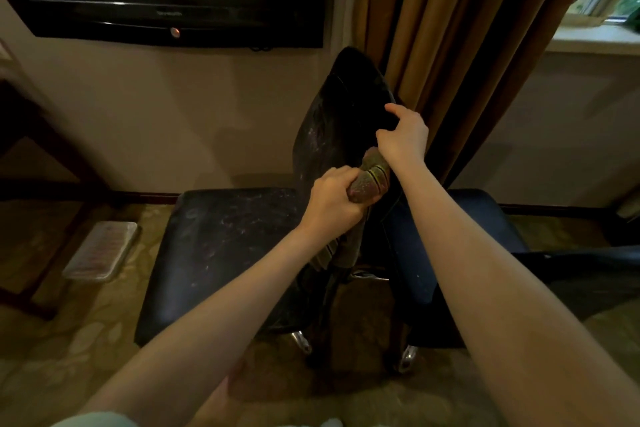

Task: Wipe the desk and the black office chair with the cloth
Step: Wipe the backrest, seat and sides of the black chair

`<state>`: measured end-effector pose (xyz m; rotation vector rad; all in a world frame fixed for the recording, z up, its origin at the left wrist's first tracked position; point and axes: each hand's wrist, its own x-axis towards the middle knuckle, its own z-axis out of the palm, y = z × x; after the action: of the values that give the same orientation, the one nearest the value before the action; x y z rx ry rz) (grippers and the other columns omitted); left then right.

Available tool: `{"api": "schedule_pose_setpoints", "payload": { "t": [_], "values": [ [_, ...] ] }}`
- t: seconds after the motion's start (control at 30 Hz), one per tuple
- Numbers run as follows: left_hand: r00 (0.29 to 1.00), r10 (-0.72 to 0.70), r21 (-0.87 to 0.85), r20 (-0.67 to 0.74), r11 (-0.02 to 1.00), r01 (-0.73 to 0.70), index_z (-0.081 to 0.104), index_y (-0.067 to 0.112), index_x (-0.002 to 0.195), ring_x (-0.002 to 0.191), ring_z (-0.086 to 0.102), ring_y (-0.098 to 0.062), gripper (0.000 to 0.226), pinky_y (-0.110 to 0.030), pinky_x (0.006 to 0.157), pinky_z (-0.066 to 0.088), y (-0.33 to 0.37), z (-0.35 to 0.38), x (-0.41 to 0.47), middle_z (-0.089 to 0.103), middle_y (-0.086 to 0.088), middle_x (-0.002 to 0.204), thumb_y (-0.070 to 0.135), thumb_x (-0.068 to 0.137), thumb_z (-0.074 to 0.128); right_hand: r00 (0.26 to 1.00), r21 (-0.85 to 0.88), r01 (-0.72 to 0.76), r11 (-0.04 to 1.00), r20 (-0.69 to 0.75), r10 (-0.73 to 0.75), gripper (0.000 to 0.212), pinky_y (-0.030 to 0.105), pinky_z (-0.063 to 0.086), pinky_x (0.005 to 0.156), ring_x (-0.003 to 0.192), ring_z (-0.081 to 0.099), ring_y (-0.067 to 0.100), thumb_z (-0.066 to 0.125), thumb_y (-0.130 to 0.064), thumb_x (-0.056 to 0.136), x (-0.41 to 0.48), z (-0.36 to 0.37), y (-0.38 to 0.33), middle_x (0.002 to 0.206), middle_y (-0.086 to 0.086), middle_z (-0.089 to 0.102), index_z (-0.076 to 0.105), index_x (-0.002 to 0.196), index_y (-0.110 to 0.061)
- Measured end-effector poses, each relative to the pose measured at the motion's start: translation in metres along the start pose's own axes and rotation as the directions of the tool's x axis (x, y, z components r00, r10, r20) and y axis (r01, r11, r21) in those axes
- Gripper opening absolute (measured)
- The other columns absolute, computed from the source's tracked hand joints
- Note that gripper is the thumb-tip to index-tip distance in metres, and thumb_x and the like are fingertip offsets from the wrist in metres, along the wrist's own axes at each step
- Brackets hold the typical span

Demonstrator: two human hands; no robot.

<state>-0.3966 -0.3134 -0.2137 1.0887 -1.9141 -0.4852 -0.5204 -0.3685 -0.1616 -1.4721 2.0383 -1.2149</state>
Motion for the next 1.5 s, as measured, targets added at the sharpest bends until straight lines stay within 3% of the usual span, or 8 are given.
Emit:
{"api": "schedule_pose_setpoints", "payload": {
  "t": [0.3,0.47,0.6,0.9,1.1,1.27,1.37,1.5],
  "values": [
    [0.995,-0.101,-0.067,-0.014,0.993,0.100,0.061,0.002,0.076,0.074,0.054,-0.028,0.015,-0.034,0.062,0.039,0.007,0.007,-0.029,0.056,-0.008,0.075,0.013,0.077,0.070,0.998,-0.068,0.049,0.997,-0.024,-0.051,0.048,0.015,0.028,0.101,0.130,0.040,0.020,0.054,-0.001,0.089,-0.018,-0.003,0.000,0.141,0.009,0.043,0.049,0.136,-0.010],
    [0.977,-0.211,-0.087,-0.035,0.974,0.207,0.065,0.002,0.084,0.083,0.058,-0.031,0.012,-0.037,0.068,0.044,0.009,0.009,-0.032,0.063,-0.014,0.084,0.012,0.079,0.070,0.964,-0.265,0.099,0.959,0.264,-0.026,0.066,0.032,0.017,0.116,0.144,0.010,0.029,0.058,-0.005,0.086,-0.023,-0.008,-0.005,0.156,0.016,0.009,0.034,0.146,-0.016],
    [0.945,-0.316,-0.136,-0.084,0.943,0.303,0.065,0.004,0.085,0.084,0.058,-0.030,0.009,-0.042,0.072,0.047,0.014,0.018,-0.042,0.064,-0.012,0.086,0.011,0.081,0.068,0.981,-0.214,0.113,0.970,0.179,-0.075,0.060,0.033,0.020,0.117,0.145,0.012,0.025,0.057,-0.002,0.085,-0.033,-0.007,0.001,0.157,0.012,0.012,0.041,0.141,-0.015],
    [0.786,-0.547,-0.332,-0.288,0.827,0.454,0.067,0.007,0.085,0.087,0.058,-0.024,0.012,-0.036,0.078,0.048,0.013,0.049,-0.066,0.059,0.006,0.081,0.008,0.075,0.074,0.975,-0.246,0.194,0.950,0.158,-0.159,0.051,0.037,0.024,0.116,0.144,0.014,0.024,0.059,-0.005,0.088,-0.033,-0.002,0.006,0.155,0.010,0.020,0.047,0.137,-0.014],
    [0.611,-0.755,-0.481,-0.239,0.639,0.601,0.061,0.032,0.070,0.080,0.063,-0.015,0.030,-0.026,0.073,0.050,-0.018,0.073,-0.097,0.065,0.001,0.077,0.005,0.079,0.070,0.965,-0.283,0.239,0.929,0.177,-0.194,0.047,0.038,0.024,0.116,0.144,0.013,0.026,0.056,-0.005,0.090,-0.028,0.000,0.008,0.155,0.012,0.020,0.048,0.136,-0.012],
    [0.586,-0.767,-0.475,-0.260,0.630,0.614,0.059,0.027,0.071,0.064,0.060,-0.007,0.026,-0.016,0.060,0.047,-0.021,0.082,-0.102,0.062,0.000,0.068,0.005,0.083,0.067,0.958,-0.281,0.266,0.922,0.186,-0.220,0.044,0.038,0.024,0.116,0.145,0.013,0.026,0.056,-0.005,0.090,-0.027,-0.001,0.011,0.154,0.012,0.020,0.050,0.134,-0.010],
    [0.530,-0.818,-0.449,-0.225,0.570,0.689,0.062,0.021,0.075,0.073,0.059,-0.007,0.013,-0.012,0.061,0.044,-0.035,0.092,-0.116,0.063,0.002,0.075,0.013,0.084,0.067,0.954,-0.295,0.278,0.914,0.195,-0.227,0.039,0.038,0.021,0.117,0.145,0.010,0.026,0.056,-0.005,0.090,-0.026,0.000,0.010,0.154,0.013,0.021,0.053,0.130,-0.008],
    [0.357,-0.924,-0.378,-0.135,0.381,0.844,0.064,0.018,0.082,0.089,0.060,-0.021,0.006,-0.026,0.073,0.043,-0.064,0.112,-0.143,0.062,0.002,0.078,0.021,0.084,0.069,0.947,-0.314,0.303,0.900,0.207,-0.246,0.037,0.038,0.017,0.118,0.145,0.010,0.027,0.055,-0.006,0.091,-0.024,0.001,0.013,0.154,0.014,0.021,0.054,0.128,-0.008]
  ]
}}
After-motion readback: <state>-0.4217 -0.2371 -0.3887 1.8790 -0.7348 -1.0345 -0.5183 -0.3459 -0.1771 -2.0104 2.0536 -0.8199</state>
